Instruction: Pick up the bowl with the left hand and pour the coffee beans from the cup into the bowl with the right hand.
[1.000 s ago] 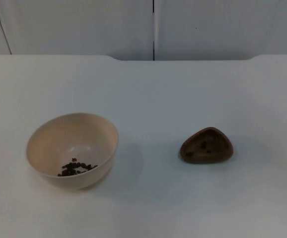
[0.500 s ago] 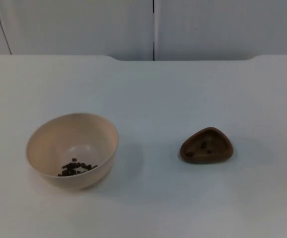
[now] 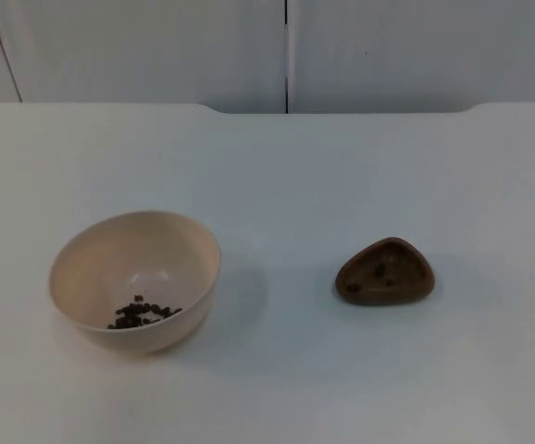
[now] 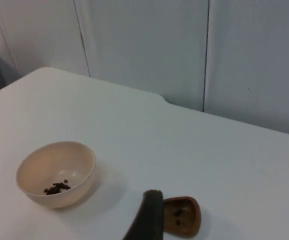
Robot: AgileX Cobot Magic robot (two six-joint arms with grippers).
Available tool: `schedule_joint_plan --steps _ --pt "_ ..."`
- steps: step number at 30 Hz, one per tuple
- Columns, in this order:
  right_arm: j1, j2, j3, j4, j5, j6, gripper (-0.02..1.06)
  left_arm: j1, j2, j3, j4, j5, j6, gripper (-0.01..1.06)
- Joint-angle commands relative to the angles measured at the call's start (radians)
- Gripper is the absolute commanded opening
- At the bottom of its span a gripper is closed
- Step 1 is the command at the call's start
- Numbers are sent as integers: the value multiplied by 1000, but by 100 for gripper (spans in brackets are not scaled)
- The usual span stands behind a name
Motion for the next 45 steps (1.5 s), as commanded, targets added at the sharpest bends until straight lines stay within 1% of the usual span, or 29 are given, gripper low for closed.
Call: schedule_joint_plan --steps 1,5,6,10,12,15,16,20,21,23,24,25,26,29,37,39,45 --pt "-1 -64 6 3 51 -12 76 3 -5 25 -3 23 3 95" --pt "-1 -166 6 3 122 -12 76 3 -5 42 -8 18 3 95" --pt "-1 -166 6 3 122 -12 76 3 -5 42 -8 18 3 95" --pt "-1 -291 6 3 206 -12 76 3 -5 44 -8 22 3 95" --pt "-1 -307 6 3 221 -12 76 3 -5 44 -8 22 3 95" --pt "-1 -307 4 1 303 -4 76 3 -5 44 -8 22 3 95" --pt "-1 -307 4 1 303 -4 76 3 -5 44 -8 22 3 95" --pt "-1 -307 6 -3 397 -2 76 3 -5 44 -8 22 5 95" --pt "-1 -307 6 -3 397 -2 76 3 -5 44 -8 22 5 95" --pt "-1 -307 6 -36 431 6 76 3 -5 44 -6 22 5 95" --pt "-1 -307 6 -47 433 11 76 3 -5 44 -6 22 5 95" --pt "-1 -307 6 -80 435 32 76 3 -5 44 -6 22 5 95" --pt "-1 -307 6 -80 435 32 76 3 -5 44 -6 22 5 95" --pt "-1 -307 6 -129 427 85 76 3 -5 44 -6 22 5 95" --pt "-1 -307 9 -130 427 93 76 3 -5 44 -6 22 5 95" --pt "-1 -307 57 -125 405 93 76 3 -5 44 -6 22 5 95" --pt "-1 -307 76 -127 440 93 76 3 -5 44 -4 22 5 95"
